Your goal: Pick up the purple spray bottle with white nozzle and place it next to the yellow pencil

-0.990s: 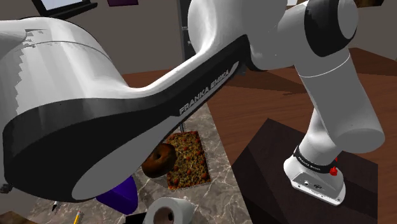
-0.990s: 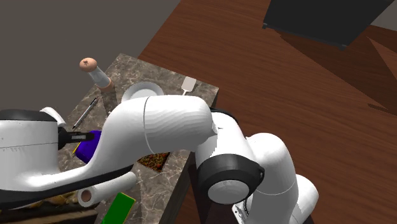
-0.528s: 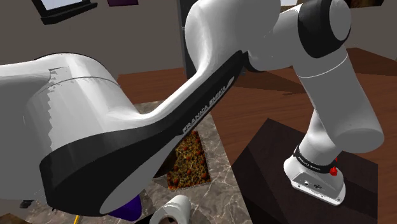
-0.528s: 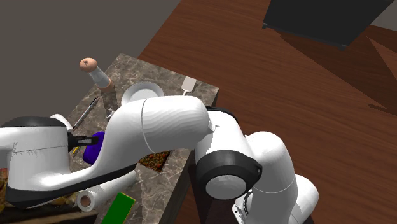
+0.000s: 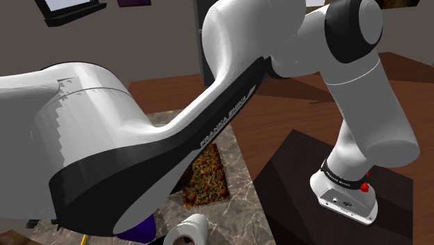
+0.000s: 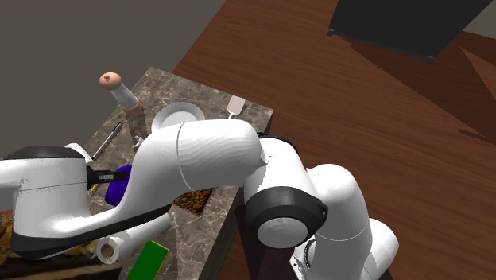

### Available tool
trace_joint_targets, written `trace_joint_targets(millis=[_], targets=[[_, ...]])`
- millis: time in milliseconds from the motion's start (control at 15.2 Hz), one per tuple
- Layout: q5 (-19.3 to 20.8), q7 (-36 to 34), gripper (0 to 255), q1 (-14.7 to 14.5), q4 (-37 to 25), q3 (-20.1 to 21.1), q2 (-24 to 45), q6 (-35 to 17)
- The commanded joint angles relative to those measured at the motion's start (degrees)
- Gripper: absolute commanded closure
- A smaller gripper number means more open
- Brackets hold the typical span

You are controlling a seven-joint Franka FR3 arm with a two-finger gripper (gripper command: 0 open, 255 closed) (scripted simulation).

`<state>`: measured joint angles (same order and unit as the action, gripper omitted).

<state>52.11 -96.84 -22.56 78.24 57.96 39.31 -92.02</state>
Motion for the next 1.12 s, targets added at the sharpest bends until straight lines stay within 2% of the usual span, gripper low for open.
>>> trace_joint_targets(millis=[0,264,528,1056], targets=[[0.1,0.0,0,-0.1,0.1,-0.1,0.2,0.0],[0.1,0.0,0,0.0,0.1,-0.1,0.2,0.0],[-0.9,1.7,0,-3.8,-6.5,0.3,-0.5,6.0],[-0.9,1.7,0,-3.8,-6.5,0.3,-0.5,6.0]])
